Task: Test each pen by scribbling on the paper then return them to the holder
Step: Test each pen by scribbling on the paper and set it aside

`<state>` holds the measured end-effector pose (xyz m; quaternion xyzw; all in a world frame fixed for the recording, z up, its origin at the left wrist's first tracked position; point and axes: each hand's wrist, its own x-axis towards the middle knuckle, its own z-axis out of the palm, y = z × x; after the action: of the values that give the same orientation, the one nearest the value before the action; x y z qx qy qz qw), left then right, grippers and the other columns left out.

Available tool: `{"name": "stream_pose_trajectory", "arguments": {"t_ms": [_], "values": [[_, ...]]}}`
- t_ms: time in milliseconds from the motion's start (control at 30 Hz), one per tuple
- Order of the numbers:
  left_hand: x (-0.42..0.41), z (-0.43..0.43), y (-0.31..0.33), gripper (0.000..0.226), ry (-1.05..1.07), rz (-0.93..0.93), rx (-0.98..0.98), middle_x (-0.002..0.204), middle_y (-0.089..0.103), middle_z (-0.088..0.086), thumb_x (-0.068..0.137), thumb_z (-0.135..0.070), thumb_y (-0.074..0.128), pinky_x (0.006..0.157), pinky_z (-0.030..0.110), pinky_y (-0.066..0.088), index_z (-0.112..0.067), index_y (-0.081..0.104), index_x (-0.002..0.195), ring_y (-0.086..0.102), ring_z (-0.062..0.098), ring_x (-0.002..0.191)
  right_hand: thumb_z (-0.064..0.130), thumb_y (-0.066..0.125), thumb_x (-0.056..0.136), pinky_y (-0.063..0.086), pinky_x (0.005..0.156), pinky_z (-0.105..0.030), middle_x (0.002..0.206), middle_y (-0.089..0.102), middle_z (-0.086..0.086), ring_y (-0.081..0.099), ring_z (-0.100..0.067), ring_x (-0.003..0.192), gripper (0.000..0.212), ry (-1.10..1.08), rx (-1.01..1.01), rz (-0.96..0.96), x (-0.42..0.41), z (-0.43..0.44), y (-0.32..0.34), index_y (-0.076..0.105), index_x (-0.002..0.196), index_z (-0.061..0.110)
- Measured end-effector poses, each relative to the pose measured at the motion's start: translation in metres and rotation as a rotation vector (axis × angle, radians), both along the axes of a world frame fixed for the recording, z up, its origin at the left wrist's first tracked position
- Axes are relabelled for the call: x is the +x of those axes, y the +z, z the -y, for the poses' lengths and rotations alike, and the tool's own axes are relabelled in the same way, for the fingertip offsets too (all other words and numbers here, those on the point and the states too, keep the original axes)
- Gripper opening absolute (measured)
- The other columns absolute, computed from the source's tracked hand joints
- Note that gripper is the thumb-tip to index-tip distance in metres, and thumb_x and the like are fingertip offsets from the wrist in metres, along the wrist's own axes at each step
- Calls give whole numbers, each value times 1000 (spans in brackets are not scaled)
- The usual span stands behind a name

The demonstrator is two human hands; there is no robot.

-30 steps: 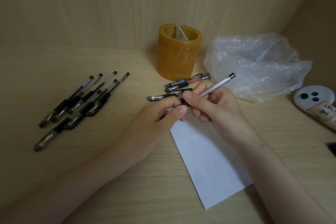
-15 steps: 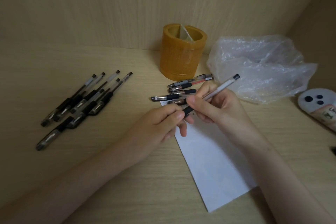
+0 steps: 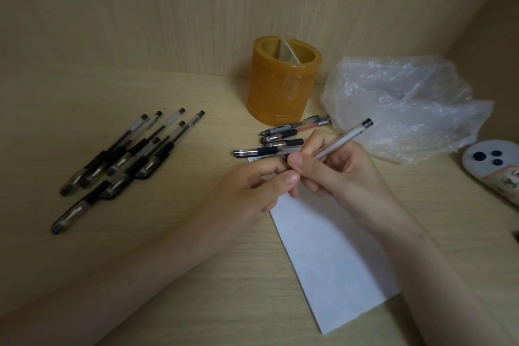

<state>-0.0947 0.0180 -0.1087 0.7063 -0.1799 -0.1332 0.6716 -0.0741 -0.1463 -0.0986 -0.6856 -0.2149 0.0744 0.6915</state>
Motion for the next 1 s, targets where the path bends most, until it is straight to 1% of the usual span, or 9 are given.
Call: {"name": "stream_pose_trajectory", "arguments": {"t_ms": [167,233,400,467,567,633,800,900,1000], "values": [[-1,-2,-5,27,7,1,17,41,32,-6,86,-38,51,40,23,20,-16,63,76,24,8,36,15,63,85,33,45,-13,51,57,0,44,-7,44,18,-5,-28,-10,-2,3,1,53,74,7],[-1,-3,-6,27,37,64,96,40,37,-9,83,-44,52,41,18,22,-20,64,80,28,4,37,15,65,84,30,42,-13,47,53,1,40,-7,41,18,-62,-25,-31,0,2,2,55,69,12],[-3,-8,-10,32,137,231,335,47,44,-6,71,-64,57,47,18,31,-37,64,86,38,6,46,15,65,84,19,36,-21,41,45,0,33,-11,33,40,-373,214,-127,8,13,8,50,48,22],[-4,-11,-10,30,144,327,499,46,46,-13,69,-62,57,52,11,33,-41,65,90,45,2,47,10,55,91,24,34,-18,47,54,-4,47,-15,35,37,-444,262,-144,9,16,7,52,55,19],[-5,-11,-12,35,132,425,639,44,47,-17,69,-63,54,56,4,31,-48,65,99,50,-9,54,13,47,97,34,37,-18,66,71,-12,69,-22,56,18,-441,172,-168,11,15,2,64,92,8],[-7,-11,-14,39,111,473,687,44,51,-21,71,-66,51,57,2,33,-48,64,103,49,-14,54,19,49,97,36,38,-20,77,73,-17,73,-25,70,23,-419,100,-194,10,13,-1,67,99,5],[-12,-6,-13,45,30,544,792,84,70,-25,76,-69,48,73,18,50,-47,59,113,61,-7,76,27,75,79,32,41,-16,49,58,-12,48,-15,41,37,-526,-63,-90,6,2,-11,55,56,6],[-12,-4,-12,44,-15,500,849,96,69,-23,79,-64,49,81,19,46,-48,54,119,62,-1,88,26,80,74,31,45,-16,38,44,2,37,-10,39,47,-593,-134,-3,8,-5,-14,49,48,3],[-12,-4,-12,44,-4,496,844,95,70,-21,79,-63,49,76,14,44,-47,55,119,60,-2,87,19,78,77,30,45,-12,36,38,12,34,-3,38,48,-634,-182,19,12,-9,-20,44,44,11]]}}
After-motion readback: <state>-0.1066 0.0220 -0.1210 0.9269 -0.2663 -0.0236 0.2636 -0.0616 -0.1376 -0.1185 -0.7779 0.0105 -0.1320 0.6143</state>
